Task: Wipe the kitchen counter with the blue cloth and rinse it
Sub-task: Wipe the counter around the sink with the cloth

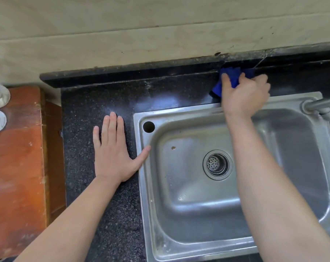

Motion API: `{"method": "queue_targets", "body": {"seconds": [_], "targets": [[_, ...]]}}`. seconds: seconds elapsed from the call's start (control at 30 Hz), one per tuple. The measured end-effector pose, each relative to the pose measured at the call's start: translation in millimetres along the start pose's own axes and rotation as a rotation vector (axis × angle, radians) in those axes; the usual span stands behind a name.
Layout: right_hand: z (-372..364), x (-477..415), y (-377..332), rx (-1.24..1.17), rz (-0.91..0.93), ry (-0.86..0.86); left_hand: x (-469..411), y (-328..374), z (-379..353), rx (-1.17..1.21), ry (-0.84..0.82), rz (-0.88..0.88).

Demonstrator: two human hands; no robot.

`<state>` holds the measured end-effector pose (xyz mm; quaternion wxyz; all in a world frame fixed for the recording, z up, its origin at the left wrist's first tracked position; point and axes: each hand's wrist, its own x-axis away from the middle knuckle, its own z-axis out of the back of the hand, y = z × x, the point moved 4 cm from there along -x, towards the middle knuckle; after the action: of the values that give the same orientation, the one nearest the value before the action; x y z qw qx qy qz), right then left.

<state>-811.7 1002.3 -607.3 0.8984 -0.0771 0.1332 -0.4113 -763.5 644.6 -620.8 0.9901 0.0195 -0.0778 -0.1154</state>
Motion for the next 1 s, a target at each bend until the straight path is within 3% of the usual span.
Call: {"method": "queue_targets", "body": {"seconds": [0.2,0.33,0.4,0.57,0.63,0.7,0.87,1.0], "targets": [[-10.0,98.0,-121.7,-0.120,0.406,-0.062,0.3,0.2,0.4,0.002,0.005,0.003],[-11.1,93.1,-124.1,-0.167,0.585,-0.145,0.5,0.6,0.3,0.005,0.001,0.003],[-8.1,70.4,-93.9,-0.212,0.547,-0.140,0.1,0.6,-0.1,0.001,0.005,0.000],[1.8,19.6,-7.6,-0.181,0.132,-0.046,1.6,-0.6,-0.1,0.011,0.019,-0.013],[-2.7,24.2,-13.1,-0.166,0.007,-0.024,0.9,-0.3,-0.3,0.004,0.012,-0.014],[-10.0,45.7,-49.5,-0.140,0.010,-0.034,1.1,-0.7,-1.1,0.001,0.007,-0.010],[-13.2,118.3,-137.7,-0.125,0.393,-0.164,0.5,-2.6,-2.5,0.021,0.000,-0.009],[-5.3,114.2,-134.5,-0.094,0.616,-0.350,10.2,-12.3,6.7,0.178,0.046,-0.059]]}}
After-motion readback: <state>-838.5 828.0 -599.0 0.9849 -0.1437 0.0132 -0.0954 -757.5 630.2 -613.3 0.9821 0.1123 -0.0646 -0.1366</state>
